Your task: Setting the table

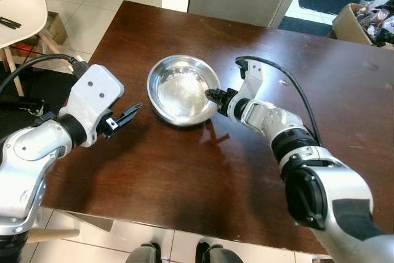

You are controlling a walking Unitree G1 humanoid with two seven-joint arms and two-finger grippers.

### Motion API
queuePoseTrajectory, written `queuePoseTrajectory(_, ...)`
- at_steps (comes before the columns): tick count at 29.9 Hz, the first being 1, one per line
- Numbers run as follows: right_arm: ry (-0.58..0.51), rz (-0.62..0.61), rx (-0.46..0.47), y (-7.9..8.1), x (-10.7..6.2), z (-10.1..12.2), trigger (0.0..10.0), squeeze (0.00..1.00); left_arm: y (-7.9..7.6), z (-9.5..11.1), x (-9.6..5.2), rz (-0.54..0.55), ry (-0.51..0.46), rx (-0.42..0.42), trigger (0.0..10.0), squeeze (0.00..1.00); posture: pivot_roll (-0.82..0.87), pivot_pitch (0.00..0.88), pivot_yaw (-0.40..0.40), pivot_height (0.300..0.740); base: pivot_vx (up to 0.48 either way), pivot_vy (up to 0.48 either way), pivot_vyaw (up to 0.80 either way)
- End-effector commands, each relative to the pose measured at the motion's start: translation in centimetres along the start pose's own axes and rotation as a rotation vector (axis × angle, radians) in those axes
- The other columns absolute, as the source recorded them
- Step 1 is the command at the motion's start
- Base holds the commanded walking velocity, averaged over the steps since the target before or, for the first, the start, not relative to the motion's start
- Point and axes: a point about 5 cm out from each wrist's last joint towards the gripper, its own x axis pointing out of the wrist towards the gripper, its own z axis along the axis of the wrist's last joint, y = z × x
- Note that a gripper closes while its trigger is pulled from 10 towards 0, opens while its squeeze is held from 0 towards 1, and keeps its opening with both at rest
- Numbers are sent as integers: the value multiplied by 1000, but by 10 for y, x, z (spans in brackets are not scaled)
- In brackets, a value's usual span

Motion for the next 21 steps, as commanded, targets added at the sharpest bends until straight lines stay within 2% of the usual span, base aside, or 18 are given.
queuePoseTrajectory(1,-12,-10,-4,-3,-1,3,10000,1000,-6,0,-1,-18,0,-11,10000,0,111,138,-40,740,0,0,0)
queuePoseTrajectory(8,-78,35,-35,-3,-5,17,10000,980,-10,1,5,-35,-9,-22,10000,0,94,129,-37,740,0,0,0)
queuePoseTrajectory(9,-89,48,-30,-3,-6,20,10000,0,-11,1,6,-37,-11,-24,10000,0,84,124,-34,740,0,0,0)
queuePoseTrajectory(12,-114,62,-47,-2,-9,29,10000,0,-12,1,7,-40,-15,-28,10000,0,84,124,-34,740,0,0,0)
queuePoseTrajectory(13,-162,64,-115,-3,-14,40,10000,0,-13,1,8,-42,-18,-32,10000,0,69,119,-34,740,0,0,0)
queuePoseTrajectory(16,-253,72,-172,-3,-28,51,10000,0,-14,2,11,-40,-38,-43,10000,0,47,111,-31,740,0,0,0)
queuePoseTrajectory(19,-367,78,-255,4,-50,52,10000,0,-13,2,14,-24,-44,-49,10000,0,21,104,-20,740,0,0,0)
queuePoseTrajectory(20,-367,78,-255,4,-50,52,10000,0,-13,2,14,-24,-44,-49,10000,0,21,104,-20,740,0,0,0)
queuePoseTrajectory(21,-411,81,-274,8,-58,50,10000,0,-12,1,14,-14,-45,-56,10000,0,19,102,-16,740,0,0,0)
